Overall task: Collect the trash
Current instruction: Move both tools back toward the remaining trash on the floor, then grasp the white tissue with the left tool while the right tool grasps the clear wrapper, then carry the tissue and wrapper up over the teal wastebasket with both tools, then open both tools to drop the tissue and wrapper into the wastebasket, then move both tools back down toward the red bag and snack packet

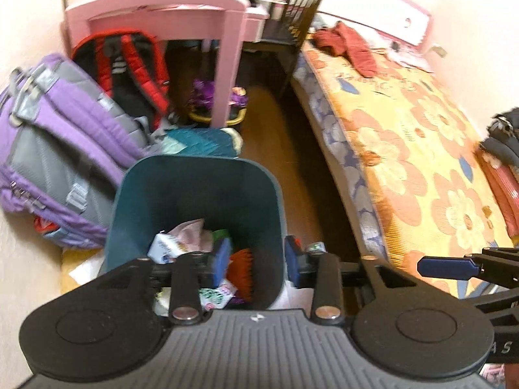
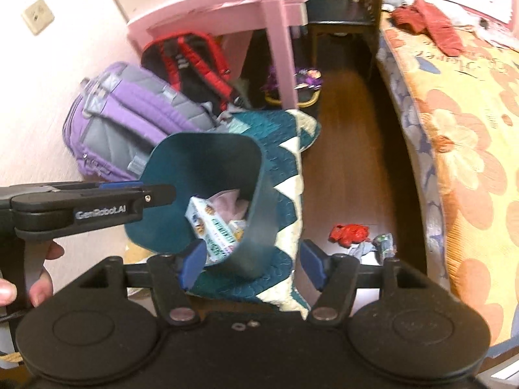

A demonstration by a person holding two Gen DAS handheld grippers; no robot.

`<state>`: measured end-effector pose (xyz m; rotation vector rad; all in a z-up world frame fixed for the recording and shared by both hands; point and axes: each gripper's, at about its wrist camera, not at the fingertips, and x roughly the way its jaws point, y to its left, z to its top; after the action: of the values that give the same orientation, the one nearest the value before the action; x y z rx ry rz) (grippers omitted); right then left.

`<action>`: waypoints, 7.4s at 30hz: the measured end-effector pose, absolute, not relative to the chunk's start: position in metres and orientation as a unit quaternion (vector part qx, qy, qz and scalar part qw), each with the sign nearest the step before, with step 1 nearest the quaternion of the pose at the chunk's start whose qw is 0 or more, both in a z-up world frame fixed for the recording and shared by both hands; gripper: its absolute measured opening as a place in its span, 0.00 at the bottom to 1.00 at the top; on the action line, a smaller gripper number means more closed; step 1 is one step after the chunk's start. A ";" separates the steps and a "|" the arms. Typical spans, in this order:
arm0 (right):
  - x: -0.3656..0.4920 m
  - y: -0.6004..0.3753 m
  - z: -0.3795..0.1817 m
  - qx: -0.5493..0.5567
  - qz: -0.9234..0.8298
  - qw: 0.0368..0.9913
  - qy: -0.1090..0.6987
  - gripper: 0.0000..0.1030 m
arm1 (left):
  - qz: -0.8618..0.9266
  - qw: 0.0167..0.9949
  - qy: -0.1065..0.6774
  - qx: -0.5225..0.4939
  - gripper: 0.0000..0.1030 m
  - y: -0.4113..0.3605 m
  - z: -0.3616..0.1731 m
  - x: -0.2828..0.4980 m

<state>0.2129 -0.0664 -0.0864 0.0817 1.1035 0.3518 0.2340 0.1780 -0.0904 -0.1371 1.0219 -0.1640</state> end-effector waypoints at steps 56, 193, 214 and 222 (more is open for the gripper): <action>0.451 -0.306 -0.692 0.000 0.113 0.774 0.623 0.85 | -0.039 0.806 0.589 -0.035 0.98 -0.106 -0.691 0.388; 0.297 0.060 -0.195 -0.076 0.231 0.793 0.559 0.43 | 0.049 0.786 0.610 -0.091 0.27 0.254 -0.229 0.271; 0.245 -0.010 -0.120 -0.007 0.234 0.841 0.488 0.70 | 0.008 0.845 0.527 -0.088 0.69 0.232 -0.152 0.250; 0.228 -0.069 -0.102 0.031 0.206 0.859 0.467 0.75 | -0.044 0.870 0.487 -0.061 0.72 0.188 -0.113 0.245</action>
<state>0.2278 -0.0693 -0.1024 0.0657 0.9815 0.4331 0.2447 0.1881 -0.1134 -0.1272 1.0192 -0.0918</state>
